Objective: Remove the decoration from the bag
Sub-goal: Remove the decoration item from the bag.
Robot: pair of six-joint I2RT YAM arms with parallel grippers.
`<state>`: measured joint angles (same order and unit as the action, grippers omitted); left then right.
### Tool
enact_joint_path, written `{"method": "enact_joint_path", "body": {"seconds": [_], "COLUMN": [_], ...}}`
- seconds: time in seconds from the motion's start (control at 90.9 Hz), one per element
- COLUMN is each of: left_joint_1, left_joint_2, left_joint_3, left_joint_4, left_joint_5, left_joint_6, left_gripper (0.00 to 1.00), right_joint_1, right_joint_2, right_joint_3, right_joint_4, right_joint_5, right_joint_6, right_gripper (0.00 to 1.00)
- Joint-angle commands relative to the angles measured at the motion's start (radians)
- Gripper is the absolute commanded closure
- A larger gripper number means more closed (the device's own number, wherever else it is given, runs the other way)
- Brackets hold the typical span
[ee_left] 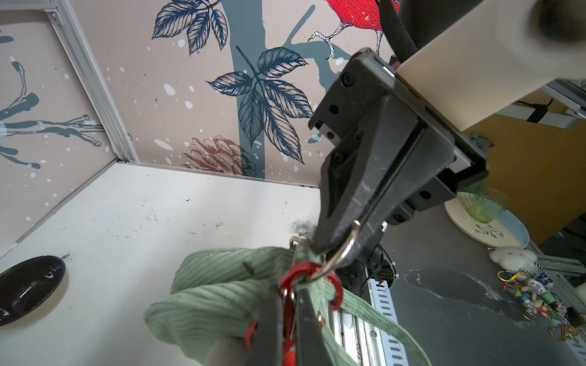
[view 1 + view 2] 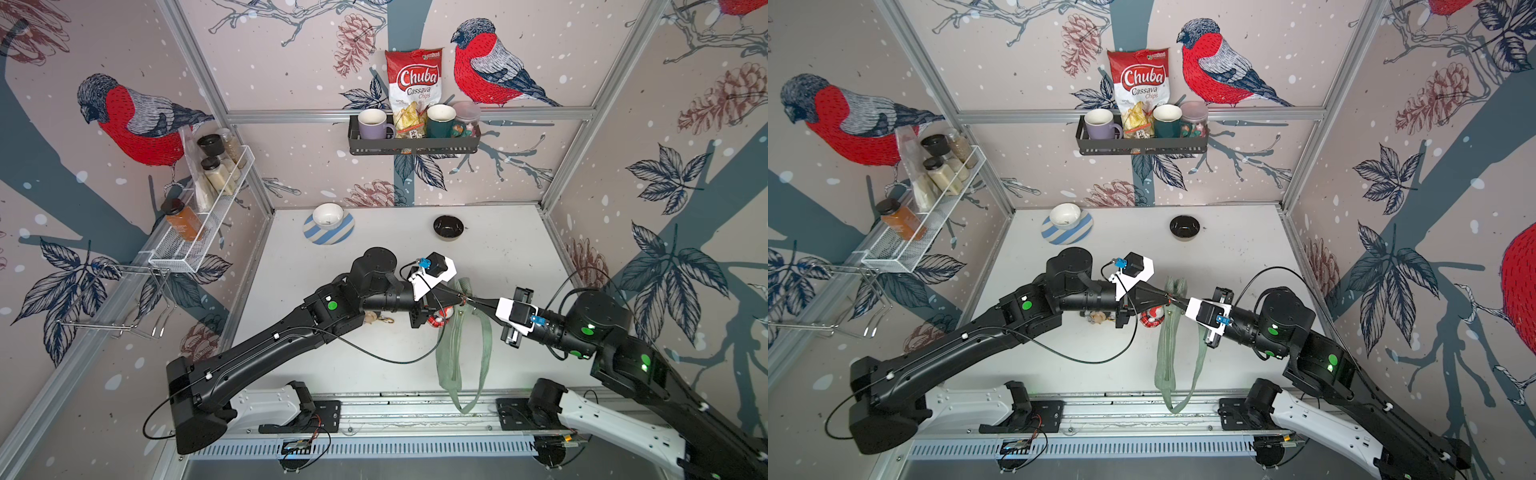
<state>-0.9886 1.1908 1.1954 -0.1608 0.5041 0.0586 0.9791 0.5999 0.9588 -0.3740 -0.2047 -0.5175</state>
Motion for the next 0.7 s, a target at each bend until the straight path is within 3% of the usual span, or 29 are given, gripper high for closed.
{"method": "enact_joint_path", "body": {"seconds": [0.0, 0.693], "left_joint_1": [0.004, -0.01], "left_joint_2": [-0.002, 0.027], "left_joint_3": [0.001, 0.048], "left_joint_4": [0.047, 0.062], "left_joint_5": [-0.004, -0.263], "left_joint_6": [-0.009, -0.292], "left_gripper": [1.0, 1.0], "right_joint_1": [0.001, 0.0], "right_joint_2": [-0.005, -0.025], "right_joint_3": [0.011, 0.005], "right_joint_4": [0.038, 0.01], "right_joint_5": [-0.009, 0.014], "right_joint_6": [0.013, 0.002], "right_gripper": [1.0, 1.0]}}
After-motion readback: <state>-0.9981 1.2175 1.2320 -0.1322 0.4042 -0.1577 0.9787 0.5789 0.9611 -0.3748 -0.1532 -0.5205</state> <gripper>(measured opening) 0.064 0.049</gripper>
